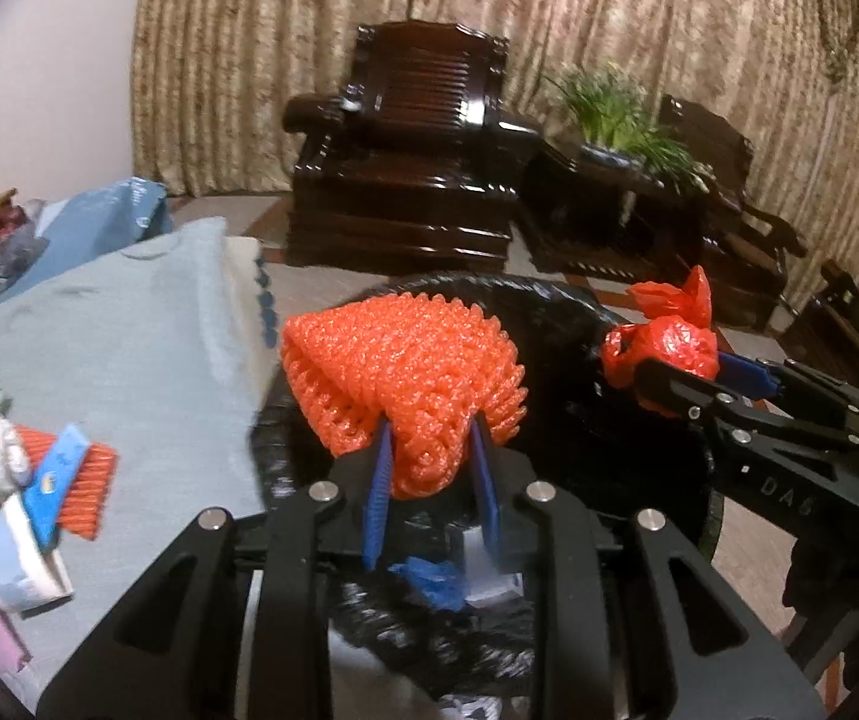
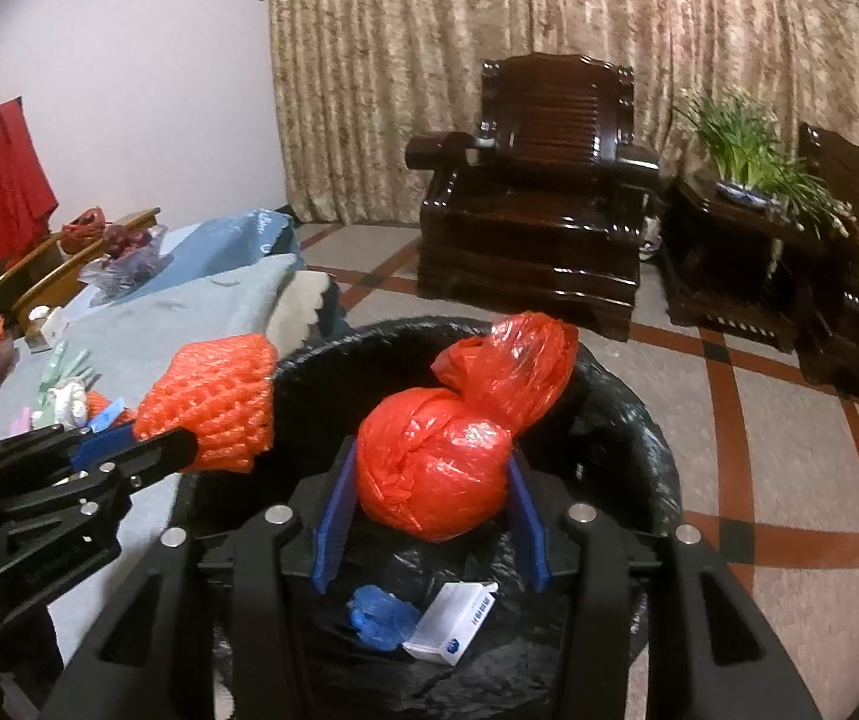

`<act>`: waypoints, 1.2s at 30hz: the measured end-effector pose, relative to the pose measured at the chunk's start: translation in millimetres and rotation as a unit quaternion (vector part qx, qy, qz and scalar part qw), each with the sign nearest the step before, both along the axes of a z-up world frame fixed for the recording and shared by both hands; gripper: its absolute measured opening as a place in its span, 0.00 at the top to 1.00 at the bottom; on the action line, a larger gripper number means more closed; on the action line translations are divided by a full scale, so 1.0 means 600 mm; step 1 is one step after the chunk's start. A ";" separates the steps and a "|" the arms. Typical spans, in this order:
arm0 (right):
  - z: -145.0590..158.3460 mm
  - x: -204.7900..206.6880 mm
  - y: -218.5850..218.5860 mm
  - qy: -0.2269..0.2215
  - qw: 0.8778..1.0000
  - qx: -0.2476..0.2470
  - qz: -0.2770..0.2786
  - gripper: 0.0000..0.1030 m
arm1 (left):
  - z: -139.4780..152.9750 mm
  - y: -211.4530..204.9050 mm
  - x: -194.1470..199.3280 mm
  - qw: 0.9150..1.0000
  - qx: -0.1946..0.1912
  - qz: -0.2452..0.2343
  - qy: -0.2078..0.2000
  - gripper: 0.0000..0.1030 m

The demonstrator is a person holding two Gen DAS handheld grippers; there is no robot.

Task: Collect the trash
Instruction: 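Carry the red bag and orange net over the bin and release both, then grasp the pink face mask with the left tool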

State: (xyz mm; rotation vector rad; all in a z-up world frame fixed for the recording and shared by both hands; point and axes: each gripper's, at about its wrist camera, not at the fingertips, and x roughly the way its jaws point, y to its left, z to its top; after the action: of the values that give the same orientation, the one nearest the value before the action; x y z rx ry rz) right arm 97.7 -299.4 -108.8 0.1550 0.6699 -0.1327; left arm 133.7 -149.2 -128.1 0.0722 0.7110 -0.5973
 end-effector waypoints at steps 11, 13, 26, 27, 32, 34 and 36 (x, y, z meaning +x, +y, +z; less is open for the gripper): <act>-0.032 -0.008 -0.034 0.027 0.999 0.014 -0.025 0.22 | -0.030 -0.004 -0.002 0.999 0.011 -0.023 0.033 0.39; -0.030 -0.009 -0.033 0.026 0.999 0.015 -0.026 0.17 | -0.033 0.006 -0.004 0.999 0.016 -0.023 0.035 0.35; 0.020 0.004 0.054 -0.018 0.999 0.012 0.027 0.06 | 0.032 0.177 -0.036 0.994 0.010 0.105 -0.024 0.13; 0.028 0.008 0.073 -0.024 0.999 0.010 0.038 0.06 | 0.037 0.196 -0.036 0.993 0.009 0.119 -0.027 0.13; 0.047 0.030 0.149 -0.040 0.995 0.012 0.087 0.06 | 0.060 0.299 -0.042 0.979 0.007 0.198 -0.040 0.12; 0.053 0.039 0.183 -0.046 0.993 0.015 0.110 0.06 | 0.064 0.336 -0.046 0.973 0.011 0.224 -0.045 0.12; 0.056 0.048 0.217 -0.051 0.990 0.014 0.133 0.06 | 0.067 0.373 -0.053 0.967 0.016 0.248 -0.049 0.12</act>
State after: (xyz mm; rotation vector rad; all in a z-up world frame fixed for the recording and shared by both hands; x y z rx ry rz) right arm 126.3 -169.5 -75.2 0.0968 0.5854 0.1397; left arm 102.0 74.3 -87.8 -0.0463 0.6125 -0.1012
